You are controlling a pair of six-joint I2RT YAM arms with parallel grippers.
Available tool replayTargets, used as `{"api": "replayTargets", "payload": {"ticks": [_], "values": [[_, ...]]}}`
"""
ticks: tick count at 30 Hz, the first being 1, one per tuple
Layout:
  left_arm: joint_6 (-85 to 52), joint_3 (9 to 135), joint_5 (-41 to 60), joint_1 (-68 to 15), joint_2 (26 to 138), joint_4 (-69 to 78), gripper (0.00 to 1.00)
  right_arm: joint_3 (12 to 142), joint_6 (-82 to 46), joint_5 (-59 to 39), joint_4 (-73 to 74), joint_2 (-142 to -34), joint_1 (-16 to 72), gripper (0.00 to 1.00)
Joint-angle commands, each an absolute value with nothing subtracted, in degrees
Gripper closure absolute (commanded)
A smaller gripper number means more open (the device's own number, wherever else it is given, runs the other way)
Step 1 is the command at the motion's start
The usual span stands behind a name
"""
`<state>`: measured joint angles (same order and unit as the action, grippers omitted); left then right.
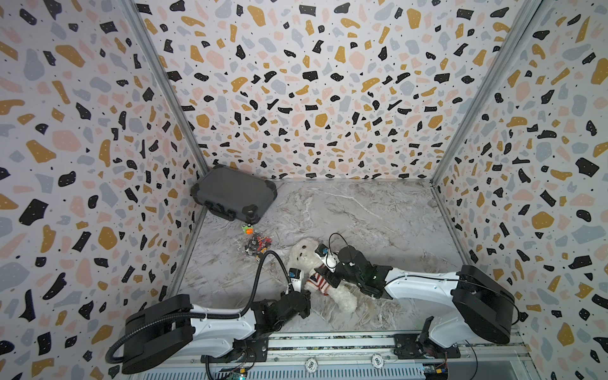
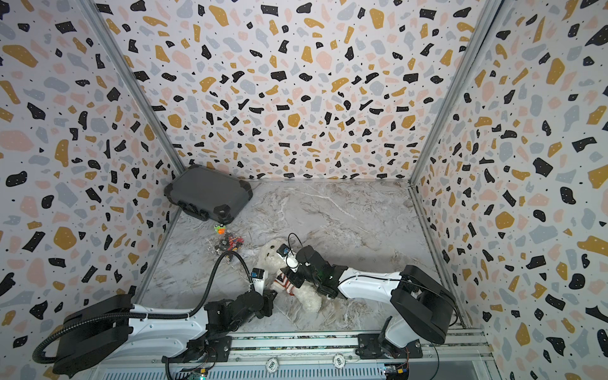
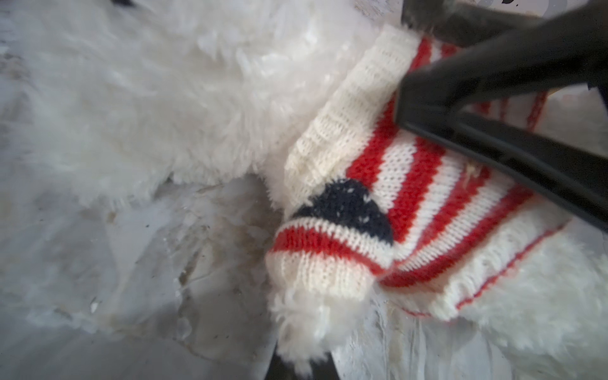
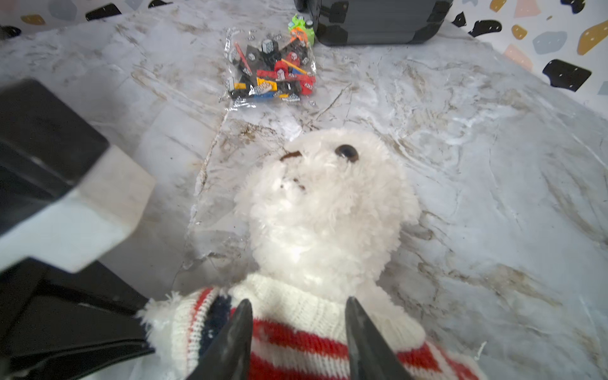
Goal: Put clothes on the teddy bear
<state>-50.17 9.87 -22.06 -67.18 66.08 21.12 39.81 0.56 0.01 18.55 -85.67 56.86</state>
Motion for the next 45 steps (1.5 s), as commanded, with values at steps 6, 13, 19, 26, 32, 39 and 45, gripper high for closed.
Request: {"api": "replayTargets", "payload": {"ticks": [6, 13, 19, 26, 32, 39, 45], "values": [[-50.29, 7.49, -23.76, -67.05, 64.18, 22.76, 1.00, 40.52, 3.69, 6.88, 16.71, -87.06, 56.91, 0.65], [-50.32, 6.87, -24.55, -66.99, 63.30, 22.24, 1.00, 39.61, 3.90, 7.13, 16.77, -86.09, 55.08, 0.90], [-50.30, 6.87, -24.82, -67.05, 63.19, 21.84, 1.00, 38.06, 3.48, 6.43, 17.97, -83.21, 53.52, 1.00], [-50.28, 6.95, -25.70, -66.98, 62.63, 20.69, 1.00, 36.32, 1.80, 5.17, 19.66, -80.44, 52.38, 1.00], [-50.27, 6.49, -26.96, -66.97, 60.97, 18.93, 1.00, 32.62, -0.02, 4.89, 22.32, -76.25, 49.77, 1.00], [-52.11, 5.81, -28.21, -66.97, 58.77, 17.60, 1.00, 30.95, -1.05, 4.77, 23.00, -74.71, 48.04, 1.00], [-51.74, 5.47, -27.69, -66.97, 58.38, 18.44, 1.00, 30.17, -1.70, 3.16, 23.68, -74.42, 47.55, 1.00]]}}
